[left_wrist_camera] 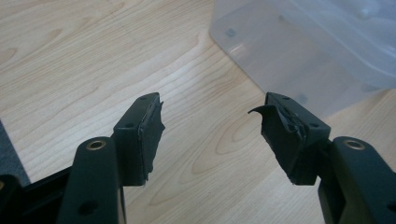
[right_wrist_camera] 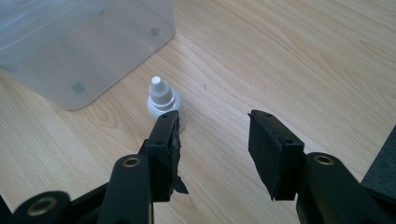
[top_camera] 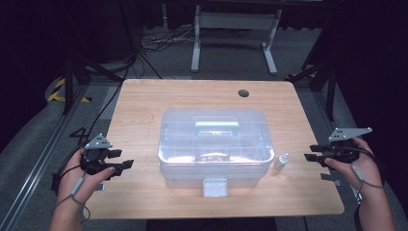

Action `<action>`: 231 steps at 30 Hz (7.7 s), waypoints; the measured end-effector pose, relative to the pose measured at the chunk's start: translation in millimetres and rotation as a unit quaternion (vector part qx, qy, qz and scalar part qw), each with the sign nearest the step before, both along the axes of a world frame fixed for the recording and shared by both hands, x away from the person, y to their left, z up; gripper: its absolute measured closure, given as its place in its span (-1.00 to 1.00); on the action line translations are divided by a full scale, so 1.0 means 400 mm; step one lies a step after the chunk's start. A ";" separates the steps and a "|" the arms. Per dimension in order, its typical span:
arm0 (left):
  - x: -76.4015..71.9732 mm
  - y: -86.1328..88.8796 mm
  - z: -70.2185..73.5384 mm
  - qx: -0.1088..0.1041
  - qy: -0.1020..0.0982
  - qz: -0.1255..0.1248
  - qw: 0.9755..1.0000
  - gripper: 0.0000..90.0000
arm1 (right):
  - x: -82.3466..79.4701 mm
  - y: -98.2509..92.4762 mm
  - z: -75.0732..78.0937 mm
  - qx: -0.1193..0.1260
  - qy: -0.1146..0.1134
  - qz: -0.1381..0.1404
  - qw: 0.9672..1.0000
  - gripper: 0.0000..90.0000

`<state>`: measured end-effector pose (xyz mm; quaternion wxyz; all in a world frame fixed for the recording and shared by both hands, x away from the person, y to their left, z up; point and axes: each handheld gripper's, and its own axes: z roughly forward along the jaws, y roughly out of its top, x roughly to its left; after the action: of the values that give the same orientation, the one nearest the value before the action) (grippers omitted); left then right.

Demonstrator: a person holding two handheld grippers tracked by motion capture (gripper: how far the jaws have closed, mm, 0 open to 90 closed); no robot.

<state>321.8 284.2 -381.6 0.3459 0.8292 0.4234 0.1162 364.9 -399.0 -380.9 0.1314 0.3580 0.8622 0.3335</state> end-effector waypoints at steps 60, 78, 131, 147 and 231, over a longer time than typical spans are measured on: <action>0.159 -0.380 0.234 -0.063 -0.061 -0.205 0.975 -0.11 | -0.023 -0.003 -0.012 0.015 0.010 0.007 1.000 0.16; 0.195 -0.473 0.203 -0.047 -0.053 -0.237 0.969 -0.06 | -0.033 -0.005 -0.019 0.015 0.012 0.009 1.000 0.15; 0.278 -0.507 0.274 0.039 -0.047 -0.226 0.972 0.60 | -0.123 0.014 0.022 0.022 -0.010 0.024 0.999 0.13; 0.316 -0.513 0.294 0.044 -0.026 -0.220 0.974 0.59 | -0.152 0.093 0.062 0.071 -0.039 0.072 0.994 0.70; 0.170 -0.207 0.384 -0.055 -0.082 -0.120 0.988 0.75 | -0.060 0.257 0.031 0.223 -0.159 0.127 0.953 1.00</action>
<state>389.7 201.5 -228.0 0.4359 0.8416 0.2962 0.1184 341.1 -296.1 -368.3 0.1402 0.2081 0.7723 0.5837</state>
